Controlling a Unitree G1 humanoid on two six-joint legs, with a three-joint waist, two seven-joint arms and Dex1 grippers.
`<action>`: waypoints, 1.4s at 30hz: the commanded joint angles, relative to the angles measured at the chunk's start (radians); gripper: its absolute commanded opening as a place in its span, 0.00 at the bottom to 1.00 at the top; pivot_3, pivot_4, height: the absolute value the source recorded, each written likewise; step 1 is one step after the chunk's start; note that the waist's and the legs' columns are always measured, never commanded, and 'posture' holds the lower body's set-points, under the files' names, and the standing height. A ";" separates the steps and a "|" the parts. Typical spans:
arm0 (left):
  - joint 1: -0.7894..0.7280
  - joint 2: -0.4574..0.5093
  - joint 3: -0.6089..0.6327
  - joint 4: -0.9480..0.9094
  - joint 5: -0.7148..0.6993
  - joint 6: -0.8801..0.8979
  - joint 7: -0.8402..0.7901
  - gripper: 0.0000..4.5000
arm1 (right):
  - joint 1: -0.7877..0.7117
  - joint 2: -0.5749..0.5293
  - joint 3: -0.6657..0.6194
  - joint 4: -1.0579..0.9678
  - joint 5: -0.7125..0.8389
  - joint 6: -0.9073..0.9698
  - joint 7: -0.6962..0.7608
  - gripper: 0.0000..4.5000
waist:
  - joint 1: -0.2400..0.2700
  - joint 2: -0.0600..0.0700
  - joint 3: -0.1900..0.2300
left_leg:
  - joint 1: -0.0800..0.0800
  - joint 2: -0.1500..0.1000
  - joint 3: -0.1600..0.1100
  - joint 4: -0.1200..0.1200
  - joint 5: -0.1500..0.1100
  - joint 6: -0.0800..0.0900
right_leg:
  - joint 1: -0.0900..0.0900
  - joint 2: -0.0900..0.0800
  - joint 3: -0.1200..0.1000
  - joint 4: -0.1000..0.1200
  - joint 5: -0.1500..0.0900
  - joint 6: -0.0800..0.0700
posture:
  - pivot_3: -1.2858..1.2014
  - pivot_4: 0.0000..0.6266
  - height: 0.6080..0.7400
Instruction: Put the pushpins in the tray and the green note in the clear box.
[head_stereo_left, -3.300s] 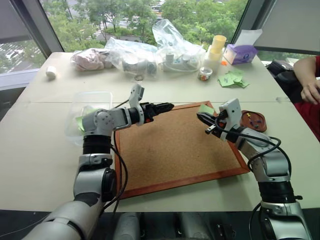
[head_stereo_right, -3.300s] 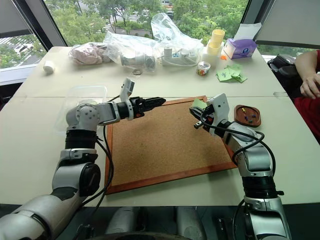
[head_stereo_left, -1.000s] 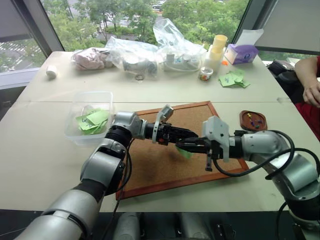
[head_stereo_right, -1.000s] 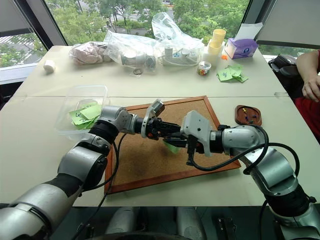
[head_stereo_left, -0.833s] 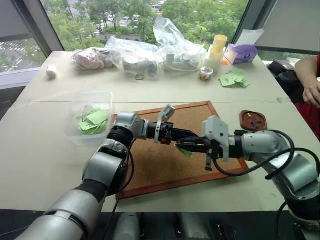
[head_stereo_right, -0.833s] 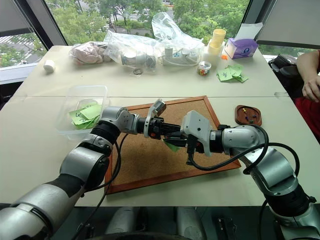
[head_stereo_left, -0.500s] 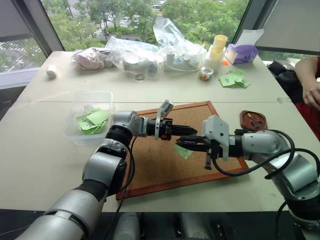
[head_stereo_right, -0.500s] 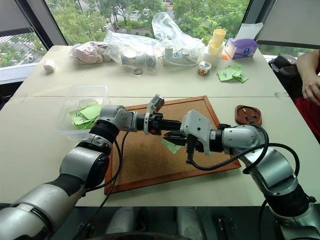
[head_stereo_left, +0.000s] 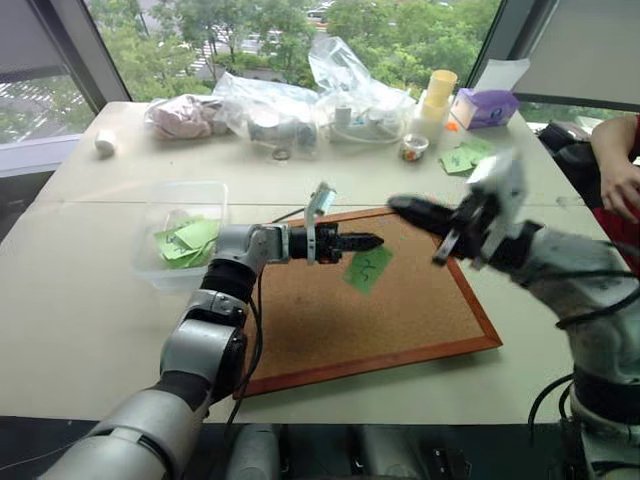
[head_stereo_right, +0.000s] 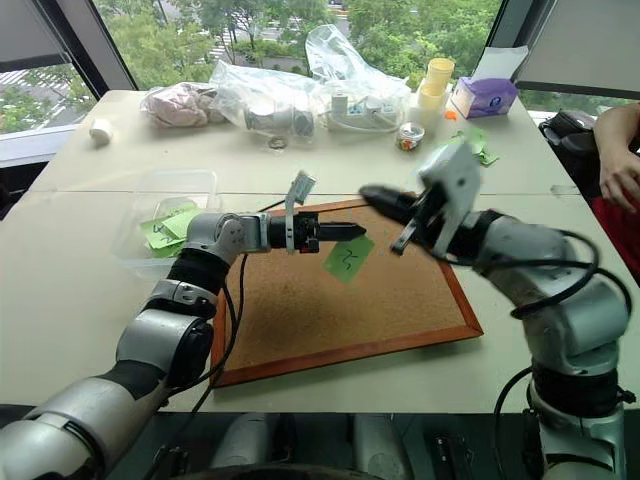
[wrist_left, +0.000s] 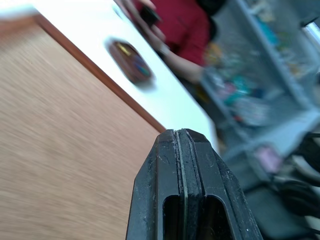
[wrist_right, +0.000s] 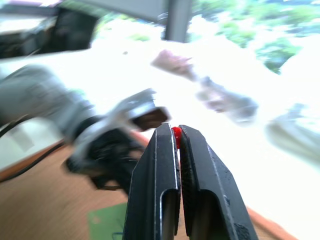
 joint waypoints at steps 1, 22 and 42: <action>0.011 0.044 -0.032 -0.254 0.036 -0.078 0.063 0.02 | 0.015 0.003 -0.144 0.081 0.000 0.039 -0.136 0.00 | -0.002 0.000 0.000 | 0.000 0.000 0.000 0.000 0.000 0.000 | 0.000 0.000 0.000 0.000 0.000 0.000 | 0.52 0.24 0.99; 0.086 0.293 -0.347 -0.716 0.162 -0.064 0.063 0.00 | -0.062 -0.025 0.047 0.825 -0.429 -0.253 -0.281 0.14 | -0.012 0.006 0.000 | 0.003 0.000 0.005 -0.001 0.001 -0.002 | 0.000 0.003 0.004 0.000 0.000 0.000 | 0.52 0.24 0.99; 0.080 0.271 -0.240 -0.697 0.106 0.029 0.166 0.00 | -0.068 -0.006 -0.054 0.743 -0.395 -0.288 -0.301 0.99 | -0.012 0.007 0.000 | 0.003 0.000 0.005 -0.001 0.001 -0.002 | 0.000 0.003 0.004 0.000 0.000 0.000 | 0.52 0.24 0.99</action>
